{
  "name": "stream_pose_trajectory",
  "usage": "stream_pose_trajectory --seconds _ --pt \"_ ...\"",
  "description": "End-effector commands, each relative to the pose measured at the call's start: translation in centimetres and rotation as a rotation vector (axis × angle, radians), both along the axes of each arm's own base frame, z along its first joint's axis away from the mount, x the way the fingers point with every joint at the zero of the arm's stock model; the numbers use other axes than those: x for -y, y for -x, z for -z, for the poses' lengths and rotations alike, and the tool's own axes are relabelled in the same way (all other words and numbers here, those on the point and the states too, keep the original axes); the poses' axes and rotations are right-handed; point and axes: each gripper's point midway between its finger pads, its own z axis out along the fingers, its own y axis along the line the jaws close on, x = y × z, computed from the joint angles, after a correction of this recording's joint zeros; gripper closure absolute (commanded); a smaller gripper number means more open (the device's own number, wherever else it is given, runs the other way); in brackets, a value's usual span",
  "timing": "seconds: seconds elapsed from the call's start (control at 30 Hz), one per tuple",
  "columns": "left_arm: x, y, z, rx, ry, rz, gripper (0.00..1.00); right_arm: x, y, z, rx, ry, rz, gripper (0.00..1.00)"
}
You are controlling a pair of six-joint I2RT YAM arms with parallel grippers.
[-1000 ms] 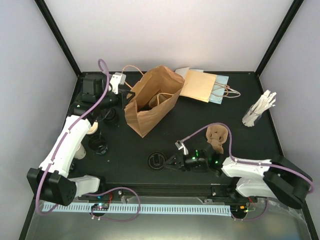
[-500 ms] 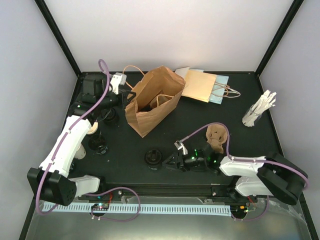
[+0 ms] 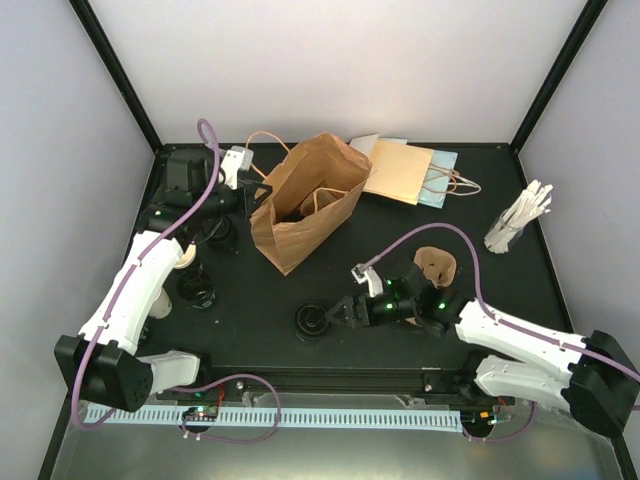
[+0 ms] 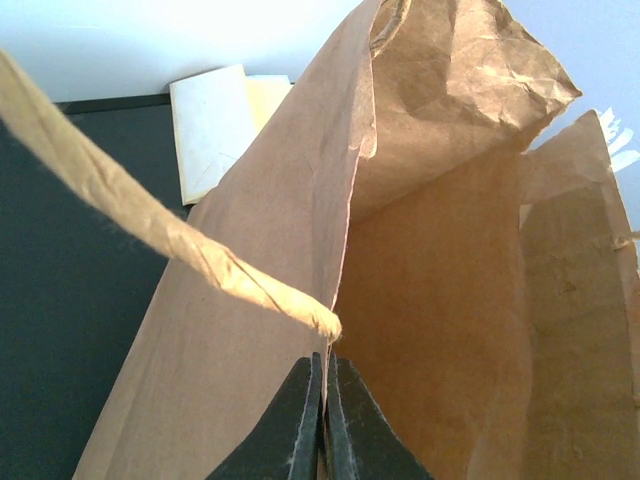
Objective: Pack the takeout coffee
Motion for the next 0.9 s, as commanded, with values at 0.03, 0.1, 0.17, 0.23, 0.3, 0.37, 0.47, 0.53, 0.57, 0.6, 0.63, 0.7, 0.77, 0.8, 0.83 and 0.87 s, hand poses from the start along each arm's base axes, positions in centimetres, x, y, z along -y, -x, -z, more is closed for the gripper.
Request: stream_pose_trajectory --seconds 0.03,0.1,0.17,0.23,0.3,0.37,0.47,0.53,0.57,0.6,0.63,0.7,0.77,0.8,0.83,0.87 --pt "0.2 0.2 -0.9 0.04 0.022 0.027 0.98 2.7 0.0 0.8 0.113 0.171 -0.028 0.12" --pt "0.2 0.4 -0.8 0.042 0.016 0.037 0.99 3.1 -0.2 0.3 0.163 0.199 -0.045 0.11" --pt "0.2 0.6 -0.6 0.048 0.01 0.04 0.98 3.8 -0.6 -0.1 0.227 0.247 -0.057 0.11" --pt "0.1 0.8 -0.6 0.065 0.008 0.038 0.98 4.1 -1.0 -0.6 0.289 0.284 -0.074 0.09" --pt "0.0 1.1 -0.5 0.081 0.009 0.038 0.99 4.2 -1.1 -0.8 0.353 0.327 -0.104 0.05" --pt "-0.1 1.3 -0.4 0.104 0.002 0.037 0.98 4.0 -1.3 -0.9 0.405 0.386 -0.128 0.04" --pt "-0.5 1.8 -0.6 0.135 -0.013 0.021 0.98 3.2 -1.5 -1.2 0.463 0.472 -0.175 0.0" --pt "-1.0 1.8 -0.9 0.152 -0.023 -0.009 0.98 2.2 -1.4 -1.3 0.488 0.523 -0.212 0.0" --pt "-1.2 1.9 -1.1 0.16 -0.026 -0.023 0.98 1.6 -1.3 -1.6 0.504 0.541 -0.228 0.0" --pt "-1.5 1.9 -1.3 0.164 -0.026 -0.042 0.99 0.9 -1.1 -1.7 0.518 0.558 -0.247 0.0" --pt "-1.7 1.9 -1.4 0.164 -0.024 -0.059 0.98 0.3 -0.9 -2.0 0.533 0.574 -0.261 0.0" --pt "-1.8 2.0 -1.5 0.16 -0.015 -0.066 0.98 -1.1 -0.5 -2.1 0.544 0.592 -0.285 0.0" --pt "-1.7 2.1 -1.5 0.154 -0.009 -0.066 0.98 -2.3 -0.4 -2.1 0.546 0.597 -0.298 0.0" --pt "-1.8 2.1 -1.4 0.149 -0.007 -0.069 0.99 -2.8 -0.3 -2.1 0.547 0.601 -0.307 0.0" --pt "-1.7 2.1 -1.5 0.147 -0.006 -0.069 0.98 -3.4 -0.2 -2.1 0.548 0.607 -0.318 0.0" --pt "-1.7 2.2 -1.4 0.143 -0.005 -0.069 0.99 -4.0 -0.1 -2.0 0.552 0.613 -0.329 0.0"
